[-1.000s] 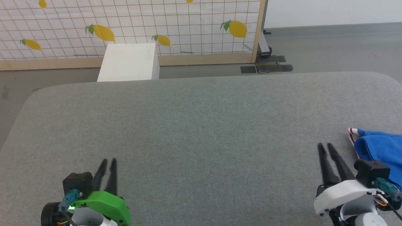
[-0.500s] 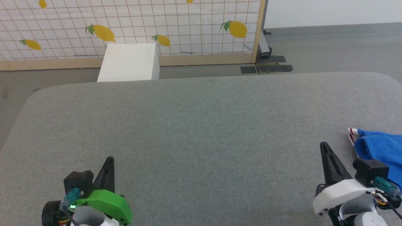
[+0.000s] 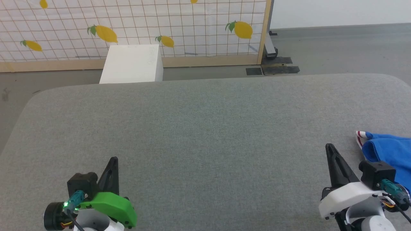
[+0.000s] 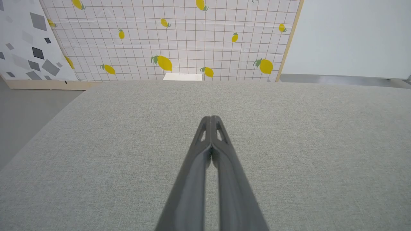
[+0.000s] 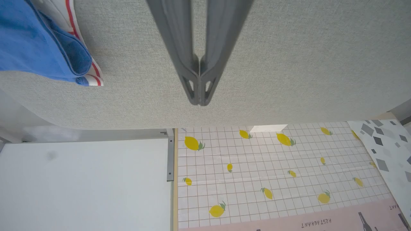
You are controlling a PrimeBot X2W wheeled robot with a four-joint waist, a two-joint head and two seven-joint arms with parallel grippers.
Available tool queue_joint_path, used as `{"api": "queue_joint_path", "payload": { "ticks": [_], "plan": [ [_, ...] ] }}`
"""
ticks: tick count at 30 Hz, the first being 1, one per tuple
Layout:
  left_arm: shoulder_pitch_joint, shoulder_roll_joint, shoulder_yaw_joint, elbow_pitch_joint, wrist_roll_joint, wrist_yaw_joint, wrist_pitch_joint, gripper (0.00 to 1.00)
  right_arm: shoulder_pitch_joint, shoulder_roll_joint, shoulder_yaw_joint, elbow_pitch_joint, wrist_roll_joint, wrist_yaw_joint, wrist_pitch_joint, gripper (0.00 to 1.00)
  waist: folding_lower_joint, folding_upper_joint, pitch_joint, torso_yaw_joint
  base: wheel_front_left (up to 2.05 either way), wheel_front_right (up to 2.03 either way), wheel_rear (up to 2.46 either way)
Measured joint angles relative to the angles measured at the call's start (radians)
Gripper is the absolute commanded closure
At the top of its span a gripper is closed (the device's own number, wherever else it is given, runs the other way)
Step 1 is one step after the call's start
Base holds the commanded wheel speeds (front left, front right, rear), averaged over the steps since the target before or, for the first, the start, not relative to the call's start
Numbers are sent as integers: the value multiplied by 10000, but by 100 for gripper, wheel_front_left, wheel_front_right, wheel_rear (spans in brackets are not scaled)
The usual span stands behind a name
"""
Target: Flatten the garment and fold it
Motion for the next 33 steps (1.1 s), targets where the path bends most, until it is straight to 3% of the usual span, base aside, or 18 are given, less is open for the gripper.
{"api": "queue_joint_path", "payload": {
  "ticks": [33],
  "plan": [
    [1,-844,771,-167,1258,-499,309,100,0,0,224,-460,-364,-2,236,100,0,1,0,0,0,0,0]
  ]
}}
